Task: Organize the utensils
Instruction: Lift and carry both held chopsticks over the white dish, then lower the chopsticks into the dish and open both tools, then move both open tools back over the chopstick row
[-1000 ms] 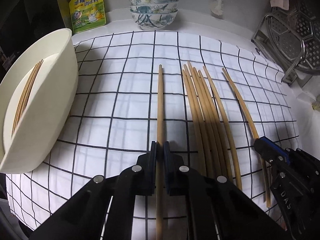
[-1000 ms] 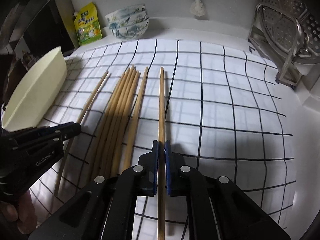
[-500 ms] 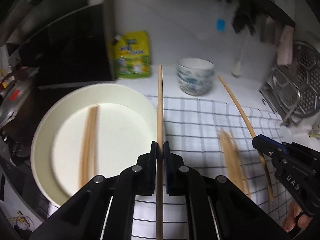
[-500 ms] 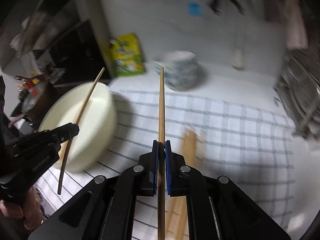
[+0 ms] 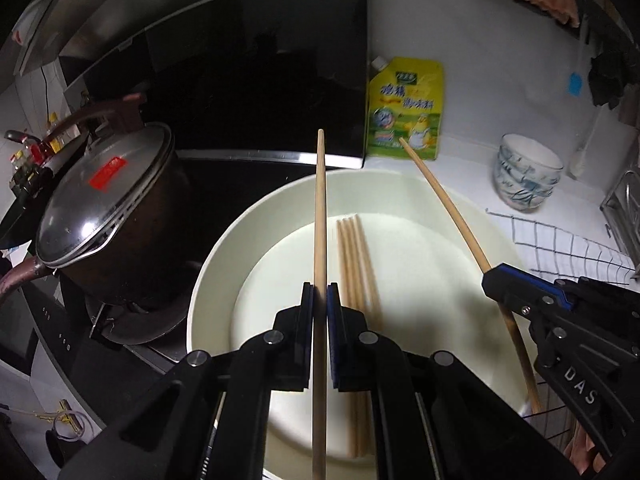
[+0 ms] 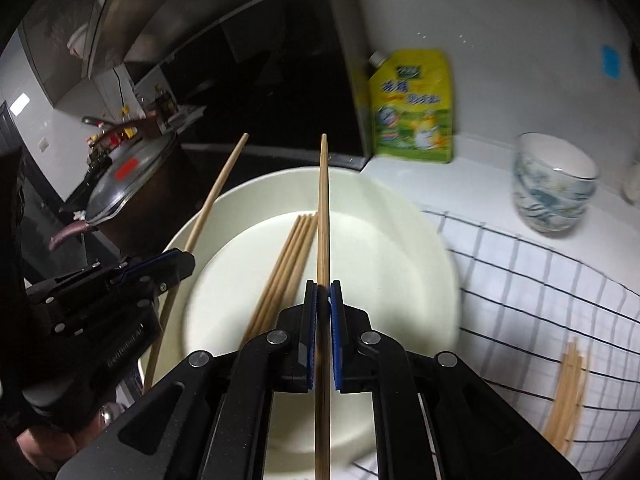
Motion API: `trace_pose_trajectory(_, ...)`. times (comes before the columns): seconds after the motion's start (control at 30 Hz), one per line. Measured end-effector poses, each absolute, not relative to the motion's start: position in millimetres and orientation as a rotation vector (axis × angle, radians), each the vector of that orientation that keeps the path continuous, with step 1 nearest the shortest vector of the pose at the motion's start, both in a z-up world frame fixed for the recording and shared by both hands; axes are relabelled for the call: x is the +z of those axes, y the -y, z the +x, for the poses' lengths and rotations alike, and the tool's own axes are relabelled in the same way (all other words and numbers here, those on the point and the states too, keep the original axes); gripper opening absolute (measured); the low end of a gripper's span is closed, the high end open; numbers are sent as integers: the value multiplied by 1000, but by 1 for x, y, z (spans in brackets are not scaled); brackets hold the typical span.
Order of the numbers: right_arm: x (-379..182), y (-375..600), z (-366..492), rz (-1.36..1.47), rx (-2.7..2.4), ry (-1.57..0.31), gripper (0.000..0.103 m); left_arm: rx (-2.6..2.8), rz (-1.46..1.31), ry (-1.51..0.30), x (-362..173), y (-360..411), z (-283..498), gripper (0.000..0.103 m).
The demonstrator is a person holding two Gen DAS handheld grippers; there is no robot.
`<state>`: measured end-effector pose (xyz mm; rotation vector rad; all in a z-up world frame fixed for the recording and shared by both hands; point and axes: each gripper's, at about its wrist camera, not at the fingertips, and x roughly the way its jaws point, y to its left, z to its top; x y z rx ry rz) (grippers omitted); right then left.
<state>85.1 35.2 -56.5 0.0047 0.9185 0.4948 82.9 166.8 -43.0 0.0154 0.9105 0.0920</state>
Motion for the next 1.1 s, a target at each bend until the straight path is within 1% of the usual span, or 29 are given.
trace_pose_trajectory(0.2, -87, -47, 96, -7, 450, -1010, 7, 74, 11, -976, -71, -179, 94, 8)
trace_pose_trajectory(0.37, -99, -43, 98, -10, 416, -1042, 7, 57, 9, -1010, -79, -176, 95, 8)
trace_pose_trajectory(0.43, -99, -42, 98, -11, 410, -1043, 7, 53, 1, -1011, -78, -175, 95, 10)
trace_pose_trajectory(0.47, -98, -41, 97, -9, 410, -1044, 9, 51, -9, -1013, -77, -175, 95, 17)
trace_pose_trajectory(0.5, -96, -40, 96, -1, 414, -1037, 12, 52, -22, -1014, -76, -176, 95, 27)
trace_pose_trajectory(0.53, -94, -39, 95, -1, 412, -1025, 21, 58, -32, -1010, -74, -178, 93, 32)
trace_pose_trajectory(0.57, -91, -38, 93, -3, 409, -1013, 26, 64, -37, -1003, -72, -179, 92, 43)
trace_pose_trajectory(0.6, -89, -37, 91, -4, 407, -1006, 26, 71, -40, -993, -69, -180, 90, 53)
trace_pose_trajectory(0.63, -87, -36, 89, -1, 407, -997, 26, 82, -42, -979, -66, -182, 87, 57)
trace_pose_trajectory(0.67, -86, -35, 89, 0, 405, -994, 26, 90, -44, -971, -64, -182, 85, 68)
trace_pose_trajectory(0.7, -83, -34, 86, 1, 403, -988, 26, 98, -47, -960, -61, -183, 83, 73)
trace_pose_trajectory(0.93, -71, -25, 73, 4, 395, -965, 27, 103, -54, -935, -46, -182, 68, 76)
trace_pose_trajectory(1.1, -59, -12, 57, 8, 382, -940, 30, 90, -57, -923, -36, -174, 57, 77)
